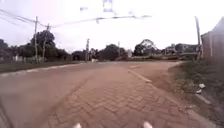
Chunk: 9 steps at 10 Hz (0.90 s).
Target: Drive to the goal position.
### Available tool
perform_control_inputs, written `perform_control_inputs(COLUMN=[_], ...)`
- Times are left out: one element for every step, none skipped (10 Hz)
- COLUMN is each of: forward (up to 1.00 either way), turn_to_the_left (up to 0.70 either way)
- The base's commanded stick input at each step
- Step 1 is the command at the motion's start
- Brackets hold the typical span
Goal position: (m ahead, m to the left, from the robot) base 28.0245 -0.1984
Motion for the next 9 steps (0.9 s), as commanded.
perform_control_inputs(forward=[0.5,0.5,0.5,0.5,0.5,0.5,0.5,0.5,0.5], turn_to_the_left=[0.0,0.0,0.0,0.0,0.0,0.0,0.0,0.0,0.0])
